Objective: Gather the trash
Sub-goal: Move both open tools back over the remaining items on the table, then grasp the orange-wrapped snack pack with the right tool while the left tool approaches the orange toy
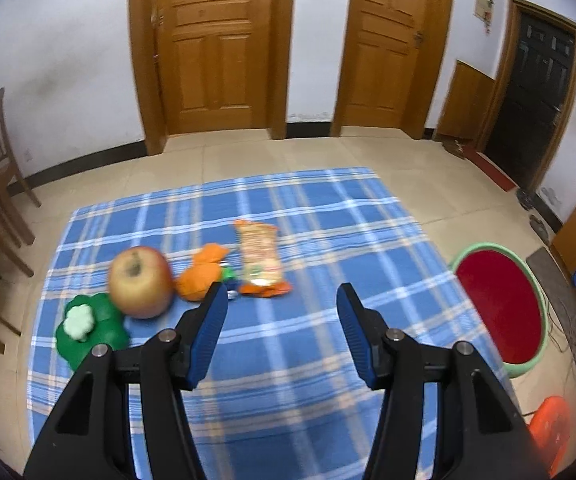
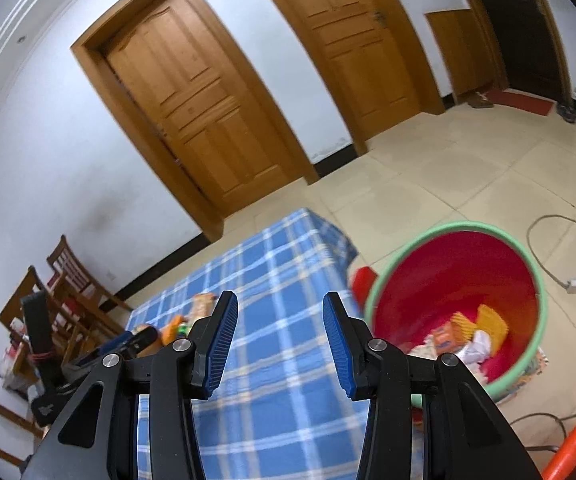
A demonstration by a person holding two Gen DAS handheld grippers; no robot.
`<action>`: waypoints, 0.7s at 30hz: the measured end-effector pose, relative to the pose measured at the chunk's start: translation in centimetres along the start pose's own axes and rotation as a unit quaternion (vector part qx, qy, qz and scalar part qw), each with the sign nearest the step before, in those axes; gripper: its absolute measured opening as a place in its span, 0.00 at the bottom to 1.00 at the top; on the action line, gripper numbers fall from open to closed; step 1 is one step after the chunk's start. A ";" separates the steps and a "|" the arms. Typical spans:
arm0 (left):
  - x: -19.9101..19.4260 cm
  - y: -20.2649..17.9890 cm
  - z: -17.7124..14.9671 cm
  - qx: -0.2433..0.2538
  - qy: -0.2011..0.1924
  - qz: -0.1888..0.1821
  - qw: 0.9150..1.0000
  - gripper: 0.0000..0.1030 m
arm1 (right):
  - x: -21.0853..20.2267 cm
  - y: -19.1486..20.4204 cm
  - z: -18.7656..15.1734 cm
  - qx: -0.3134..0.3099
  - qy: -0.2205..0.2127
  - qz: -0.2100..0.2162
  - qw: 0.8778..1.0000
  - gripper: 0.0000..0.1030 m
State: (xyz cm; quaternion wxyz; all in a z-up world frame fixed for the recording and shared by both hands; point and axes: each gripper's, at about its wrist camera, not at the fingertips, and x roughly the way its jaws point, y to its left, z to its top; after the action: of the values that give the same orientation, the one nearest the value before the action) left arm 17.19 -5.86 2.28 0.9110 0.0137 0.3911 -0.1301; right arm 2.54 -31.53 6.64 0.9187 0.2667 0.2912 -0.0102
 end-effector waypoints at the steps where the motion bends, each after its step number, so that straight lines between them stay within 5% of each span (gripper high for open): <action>1: 0.2 0.7 0.0 -0.006 0.001 0.002 1.000 0.55 | 0.5 0.7 0.1 -0.004 0.004 0.004 1.000 0.44; 21: 3.3 9.5 -1.7 -0.089 -0.011 0.022 0.996 0.55 | 15.2 10.8 -3.6 -0.064 0.098 0.010 0.993 0.44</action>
State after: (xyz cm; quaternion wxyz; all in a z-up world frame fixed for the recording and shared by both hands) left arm 20.47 2.84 -1.98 0.9153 -0.0605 0.3910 -0.0751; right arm 15.16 -18.37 1.19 0.9010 0.2098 0.3772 0.0441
